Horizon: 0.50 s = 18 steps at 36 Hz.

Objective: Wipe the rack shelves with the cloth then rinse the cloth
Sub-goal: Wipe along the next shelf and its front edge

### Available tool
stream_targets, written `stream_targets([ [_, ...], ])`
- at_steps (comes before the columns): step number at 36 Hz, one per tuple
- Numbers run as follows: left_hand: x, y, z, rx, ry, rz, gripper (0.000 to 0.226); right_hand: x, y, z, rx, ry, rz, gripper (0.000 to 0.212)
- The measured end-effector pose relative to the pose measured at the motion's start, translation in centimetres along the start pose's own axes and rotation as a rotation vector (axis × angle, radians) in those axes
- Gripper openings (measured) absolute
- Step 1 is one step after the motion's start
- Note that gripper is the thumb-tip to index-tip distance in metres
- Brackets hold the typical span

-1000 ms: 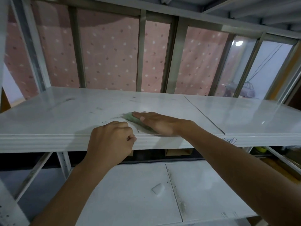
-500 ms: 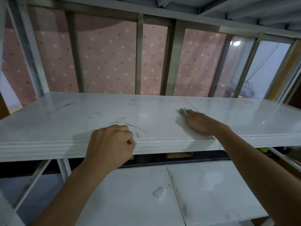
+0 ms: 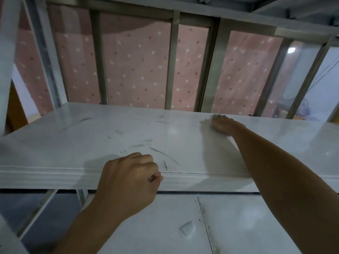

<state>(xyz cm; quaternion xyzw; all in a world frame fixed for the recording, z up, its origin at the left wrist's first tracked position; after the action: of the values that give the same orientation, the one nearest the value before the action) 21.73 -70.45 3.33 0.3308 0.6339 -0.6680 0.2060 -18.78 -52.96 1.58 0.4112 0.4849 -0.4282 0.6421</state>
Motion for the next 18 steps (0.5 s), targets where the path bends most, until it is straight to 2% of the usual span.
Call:
stream_targets([
  [4,0.1,0.1,-0.1,-0.01,-0.048,0.031,0.028,-0.3,-1.0,3.5,-0.103,-0.002,0.015,0.073],
  [8,0.2,0.3,-0.1,-0.03,-0.053,0.031,0.03,0.1,-0.9,8.6,-0.287,-0.009,0.05,0.056],
  [13,0.2,0.5,-0.2,-0.055,-0.032,0.024,0.027,1.1,-1.9,11.2,-0.432,0.01,0.119,0.072],
  [18,0.2,0.5,-0.3,-0.06,-0.035,0.02,0.025,1.9,0.8,13.6,-0.585,0.022,0.208,0.058],
])
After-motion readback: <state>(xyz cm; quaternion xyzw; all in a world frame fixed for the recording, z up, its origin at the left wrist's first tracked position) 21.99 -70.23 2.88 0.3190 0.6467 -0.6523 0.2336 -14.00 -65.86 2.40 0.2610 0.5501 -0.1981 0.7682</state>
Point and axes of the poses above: each hand's wrist, its own y-axis away from the middle knuckle, its own x-axis out of the palm, z = x × y, the point moved 7 cm from there along -y, towards the middle knuckle, and after that the axes turned 7 degrees about z, right-handed, at the moved point
